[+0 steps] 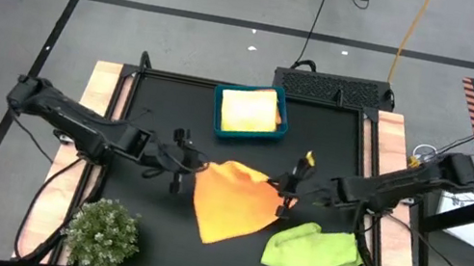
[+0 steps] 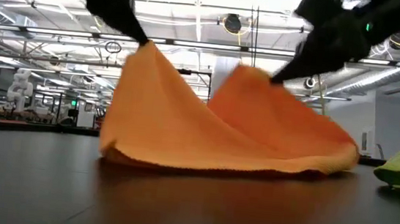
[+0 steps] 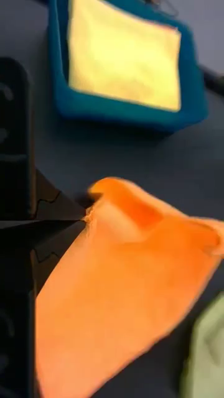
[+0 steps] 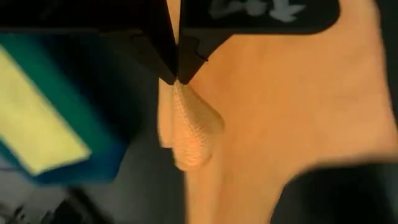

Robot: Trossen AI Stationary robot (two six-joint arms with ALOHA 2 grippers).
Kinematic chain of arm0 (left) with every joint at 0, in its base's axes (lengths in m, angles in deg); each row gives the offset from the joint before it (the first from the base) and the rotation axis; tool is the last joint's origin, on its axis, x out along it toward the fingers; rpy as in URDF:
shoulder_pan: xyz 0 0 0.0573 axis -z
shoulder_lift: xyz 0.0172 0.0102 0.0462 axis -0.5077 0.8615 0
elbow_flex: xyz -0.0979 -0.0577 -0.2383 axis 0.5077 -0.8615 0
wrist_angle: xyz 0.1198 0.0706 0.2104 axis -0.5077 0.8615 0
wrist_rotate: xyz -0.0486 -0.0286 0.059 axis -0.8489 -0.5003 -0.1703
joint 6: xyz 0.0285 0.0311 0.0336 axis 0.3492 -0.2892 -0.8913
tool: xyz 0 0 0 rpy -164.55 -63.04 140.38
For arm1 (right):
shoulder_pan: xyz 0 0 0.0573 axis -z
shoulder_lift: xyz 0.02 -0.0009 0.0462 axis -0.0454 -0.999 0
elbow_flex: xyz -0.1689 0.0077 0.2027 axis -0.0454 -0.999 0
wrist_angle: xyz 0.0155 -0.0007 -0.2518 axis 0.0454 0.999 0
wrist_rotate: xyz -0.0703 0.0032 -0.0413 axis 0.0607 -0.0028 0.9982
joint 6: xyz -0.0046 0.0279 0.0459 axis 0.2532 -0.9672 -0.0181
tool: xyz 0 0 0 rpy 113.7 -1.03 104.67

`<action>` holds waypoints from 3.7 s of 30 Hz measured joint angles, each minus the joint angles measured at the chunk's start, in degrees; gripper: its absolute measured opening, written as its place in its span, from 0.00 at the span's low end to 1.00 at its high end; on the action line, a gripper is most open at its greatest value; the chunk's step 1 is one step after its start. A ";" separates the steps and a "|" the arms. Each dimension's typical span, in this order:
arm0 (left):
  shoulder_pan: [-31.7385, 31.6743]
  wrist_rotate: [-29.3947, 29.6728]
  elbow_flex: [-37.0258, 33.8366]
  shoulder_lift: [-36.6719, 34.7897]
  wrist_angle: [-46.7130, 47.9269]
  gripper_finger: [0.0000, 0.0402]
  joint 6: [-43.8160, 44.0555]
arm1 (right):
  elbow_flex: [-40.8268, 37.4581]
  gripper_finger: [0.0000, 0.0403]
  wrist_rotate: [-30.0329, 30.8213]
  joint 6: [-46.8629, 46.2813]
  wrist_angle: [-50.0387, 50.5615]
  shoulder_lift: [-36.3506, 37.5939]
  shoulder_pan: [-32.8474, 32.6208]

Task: Fold microfiber towels
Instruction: Fold the orange microfiber towel

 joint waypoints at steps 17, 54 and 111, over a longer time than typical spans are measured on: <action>4.55 4.67 0.00 -22.09 9.35 0.00 -2.55 | 0.02 0.00 -0.20 0.53 -10.25 14.04 -9.05; -9.30 -0.69 -0.04 1.94 16.44 0.00 -1.93 | -3.51 0.00 -0.34 -26.46 16.64 3.56 4.81; -11.72 -4.63 -0.04 9.08 9.88 0.00 -6.01 | -13.84 0.02 -3.36 -8.58 -7.19 -3.35 20.84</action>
